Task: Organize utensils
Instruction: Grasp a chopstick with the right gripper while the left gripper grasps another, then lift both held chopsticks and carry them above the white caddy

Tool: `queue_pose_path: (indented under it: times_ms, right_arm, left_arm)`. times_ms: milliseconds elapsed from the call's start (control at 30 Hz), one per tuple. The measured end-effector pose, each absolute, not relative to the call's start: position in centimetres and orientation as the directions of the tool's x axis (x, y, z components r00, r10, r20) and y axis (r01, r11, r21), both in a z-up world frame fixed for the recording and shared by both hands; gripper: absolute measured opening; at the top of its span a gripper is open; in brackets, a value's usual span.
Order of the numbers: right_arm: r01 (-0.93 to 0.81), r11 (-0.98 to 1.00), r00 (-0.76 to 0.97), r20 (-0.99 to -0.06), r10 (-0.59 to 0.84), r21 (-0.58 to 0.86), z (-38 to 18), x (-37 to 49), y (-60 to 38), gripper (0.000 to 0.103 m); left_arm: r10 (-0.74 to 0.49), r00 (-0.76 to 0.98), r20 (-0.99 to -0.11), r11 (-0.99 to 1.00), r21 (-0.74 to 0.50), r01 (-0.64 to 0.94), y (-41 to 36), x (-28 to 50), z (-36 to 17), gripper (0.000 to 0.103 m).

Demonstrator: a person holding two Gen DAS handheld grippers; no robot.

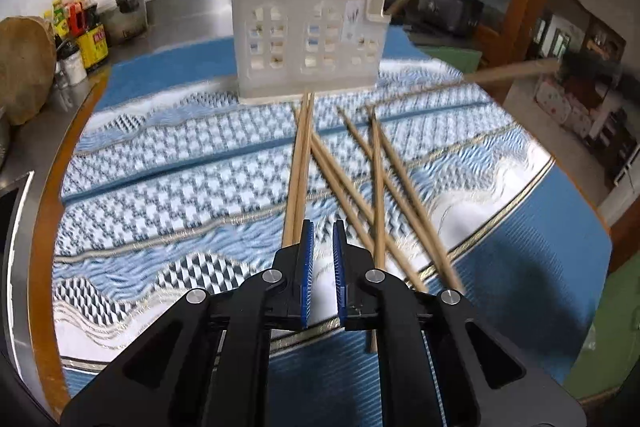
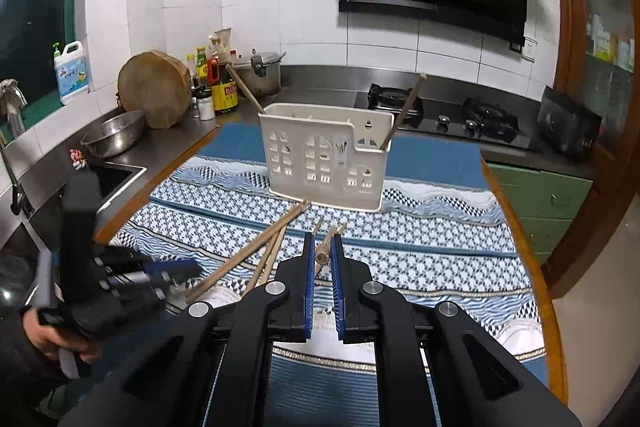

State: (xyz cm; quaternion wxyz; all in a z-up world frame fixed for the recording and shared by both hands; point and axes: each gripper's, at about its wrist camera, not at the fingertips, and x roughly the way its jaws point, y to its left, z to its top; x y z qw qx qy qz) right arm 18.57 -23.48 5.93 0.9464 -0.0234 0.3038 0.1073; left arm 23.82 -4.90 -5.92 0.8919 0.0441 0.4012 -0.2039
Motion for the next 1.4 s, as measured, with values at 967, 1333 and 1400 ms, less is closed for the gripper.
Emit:
queue_pose_path:
  times_ms: [967,1333,1400]
  right_arm:
    - [-0.247,0.968,0.798,-0.573,0.185,-0.032,7.1,19.9,-22.7,0.008]
    - [-0.282,0.959,0.789,-0.575,0.216,-0.027,8.8,21.4,-22.8,0.008]
    - [-0.288,0.957,0.794,-0.567,0.22,-0.031,9.7,21.7,-22.8,0.008]
  left_arm:
    - [-0.29,0.545,-0.787,0.933,-0.105,0.345,-3.1,27.0,-9.9,0.01]
    - [-0.326,0.592,-0.737,0.929,-0.136,0.343,-2.7,26.7,-7.0,0.007]
    - [-0.343,0.611,-0.713,0.926,-0.15,0.345,-2.3,26.7,-5.7,0.006]
